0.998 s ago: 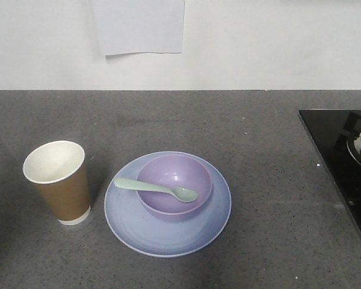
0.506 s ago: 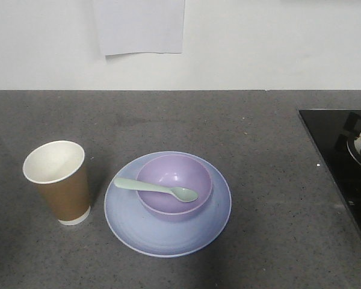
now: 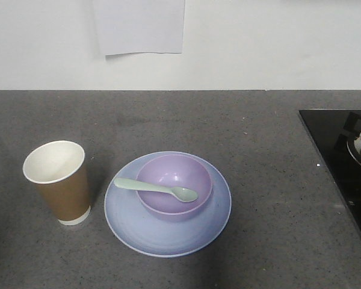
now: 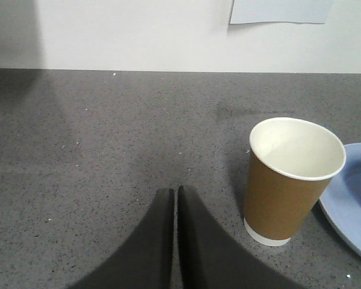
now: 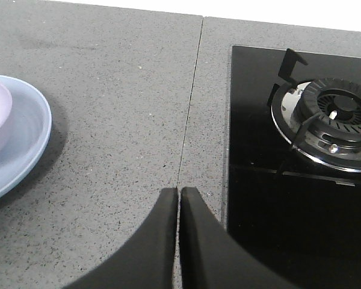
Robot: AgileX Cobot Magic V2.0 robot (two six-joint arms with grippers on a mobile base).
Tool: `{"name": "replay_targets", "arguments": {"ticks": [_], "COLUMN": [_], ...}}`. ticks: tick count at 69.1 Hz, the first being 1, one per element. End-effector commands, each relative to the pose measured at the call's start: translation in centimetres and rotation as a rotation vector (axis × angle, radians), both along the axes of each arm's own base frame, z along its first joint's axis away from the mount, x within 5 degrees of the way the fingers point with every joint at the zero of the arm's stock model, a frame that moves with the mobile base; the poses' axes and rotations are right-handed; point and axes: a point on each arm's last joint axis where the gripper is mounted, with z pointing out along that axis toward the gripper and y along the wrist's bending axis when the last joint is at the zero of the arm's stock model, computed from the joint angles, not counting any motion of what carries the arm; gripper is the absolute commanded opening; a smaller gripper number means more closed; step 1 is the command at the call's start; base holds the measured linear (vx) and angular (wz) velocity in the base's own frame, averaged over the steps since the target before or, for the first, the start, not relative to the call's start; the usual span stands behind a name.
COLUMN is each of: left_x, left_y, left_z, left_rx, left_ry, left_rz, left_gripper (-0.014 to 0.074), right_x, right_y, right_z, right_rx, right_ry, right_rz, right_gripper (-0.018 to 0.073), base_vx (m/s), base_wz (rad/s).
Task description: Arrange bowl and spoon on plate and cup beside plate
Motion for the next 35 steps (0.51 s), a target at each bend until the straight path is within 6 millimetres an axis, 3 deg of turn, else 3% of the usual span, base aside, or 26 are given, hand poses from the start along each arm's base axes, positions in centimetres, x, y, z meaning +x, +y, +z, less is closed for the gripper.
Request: {"name": "replay_targets", "arguments": {"ticks": [1, 35], "left_x": [0.28, 0.27], "left_y": [-0.1, -0.09], "left_z": [1.18, 1.15], "left_rx": [-0.003, -0.003], "left_ry": [-0.074, -0.07], "left_rz": [-0.012, -0.011], "left_gripper": [-0.0008, -0.0008], "right_x": [0.33, 0.33], "right_y": [0.0, 0.0], "right_z": [1.35, 1.35], "right_rx": [-0.003, -0.003], "right_ry": [-0.096, -0.096], "right_rz": [0.005, 0.005], "right_gripper": [-0.0011, -0.0011], "base_vx": [0.0, 0.0], "base_wz": [0.0, 0.0]}}
